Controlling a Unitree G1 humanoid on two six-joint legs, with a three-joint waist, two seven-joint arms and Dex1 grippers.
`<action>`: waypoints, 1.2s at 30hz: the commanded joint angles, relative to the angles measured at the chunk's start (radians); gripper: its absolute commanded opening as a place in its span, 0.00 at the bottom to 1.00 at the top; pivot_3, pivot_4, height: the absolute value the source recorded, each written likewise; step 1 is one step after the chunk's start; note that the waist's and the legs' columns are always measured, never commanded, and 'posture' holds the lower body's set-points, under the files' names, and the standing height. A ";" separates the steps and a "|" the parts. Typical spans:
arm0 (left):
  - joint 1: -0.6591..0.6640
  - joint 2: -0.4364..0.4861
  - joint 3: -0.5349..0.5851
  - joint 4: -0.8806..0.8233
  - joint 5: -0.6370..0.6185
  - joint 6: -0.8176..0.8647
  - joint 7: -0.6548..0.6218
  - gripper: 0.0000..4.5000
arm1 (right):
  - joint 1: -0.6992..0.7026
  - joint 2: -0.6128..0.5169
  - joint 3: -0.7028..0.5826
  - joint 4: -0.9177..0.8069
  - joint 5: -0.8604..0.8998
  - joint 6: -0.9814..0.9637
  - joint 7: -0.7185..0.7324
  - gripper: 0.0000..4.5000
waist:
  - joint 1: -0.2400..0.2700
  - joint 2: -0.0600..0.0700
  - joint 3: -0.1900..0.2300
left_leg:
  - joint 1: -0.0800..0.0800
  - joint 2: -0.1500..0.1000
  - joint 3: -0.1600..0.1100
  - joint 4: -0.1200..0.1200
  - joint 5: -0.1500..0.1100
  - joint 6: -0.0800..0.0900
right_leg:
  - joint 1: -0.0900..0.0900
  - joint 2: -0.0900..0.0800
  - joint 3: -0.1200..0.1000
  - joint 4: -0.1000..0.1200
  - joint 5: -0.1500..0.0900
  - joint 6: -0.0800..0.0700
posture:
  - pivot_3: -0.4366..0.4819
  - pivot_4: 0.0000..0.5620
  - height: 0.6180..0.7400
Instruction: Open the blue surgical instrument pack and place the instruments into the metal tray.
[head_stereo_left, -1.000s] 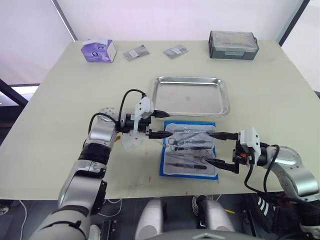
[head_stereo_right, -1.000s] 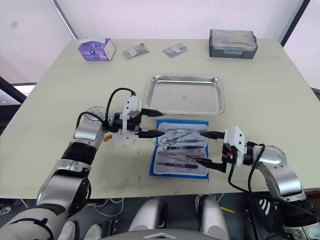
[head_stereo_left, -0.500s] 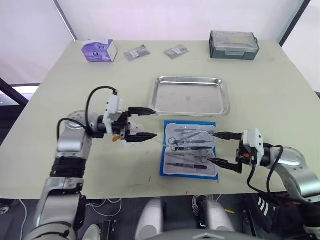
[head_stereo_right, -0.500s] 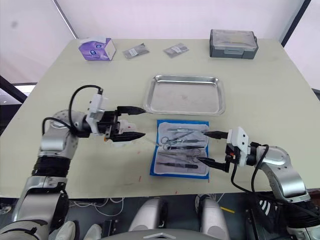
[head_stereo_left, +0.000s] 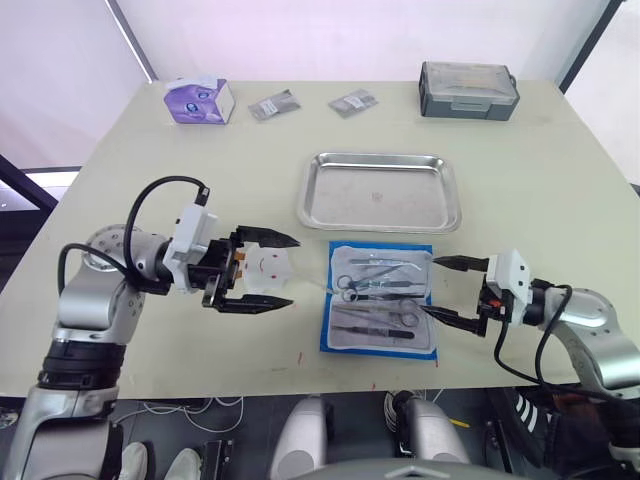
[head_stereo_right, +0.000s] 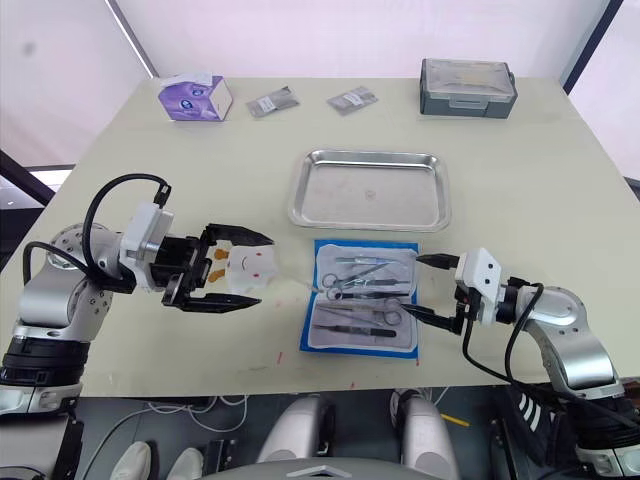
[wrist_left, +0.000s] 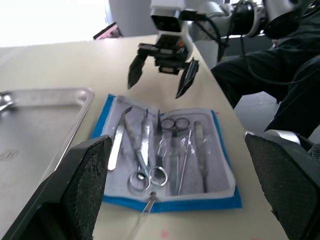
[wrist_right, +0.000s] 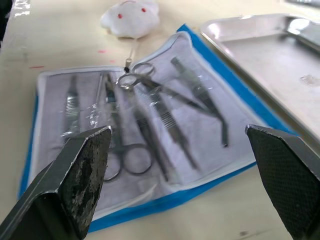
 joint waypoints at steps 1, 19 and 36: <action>0.002 -0.002 0.026 -0.047 -0.030 0.000 -0.009 0.99 | -0.026 0.024 0.023 0.039 -0.002 -0.072 0.039 1.00 | 0.000 0.000 0.000 | 0.000 0.000 0.000 0.000 0.000 0.000 | 0.000 0.000 0.000 0.000 0.000 0.000 | 0.48 0.27 0.89; -0.021 -0.017 0.004 -0.042 -0.016 0.019 0.012 0.99 | -0.101 0.119 0.122 0.390 -0.107 -0.265 0.117 1.00 | -0.001 0.000 0.000 | 0.000 0.000 0.000 0.000 0.000 -0.001 | 0.000 0.000 0.000 0.000 0.000 0.000 | 0.48 0.27 0.89; 0.000 -0.054 -0.009 -0.023 0.024 0.013 0.065 0.99 | -0.074 0.117 0.179 0.417 -0.167 -0.138 0.046 1.00 | -0.001 -0.008 -0.005 | 0.003 0.001 0.000 0.000 0.000 0.000 | 0.001 0.001 0.001 0.000 0.000 0.000 | 0.48 0.27 0.89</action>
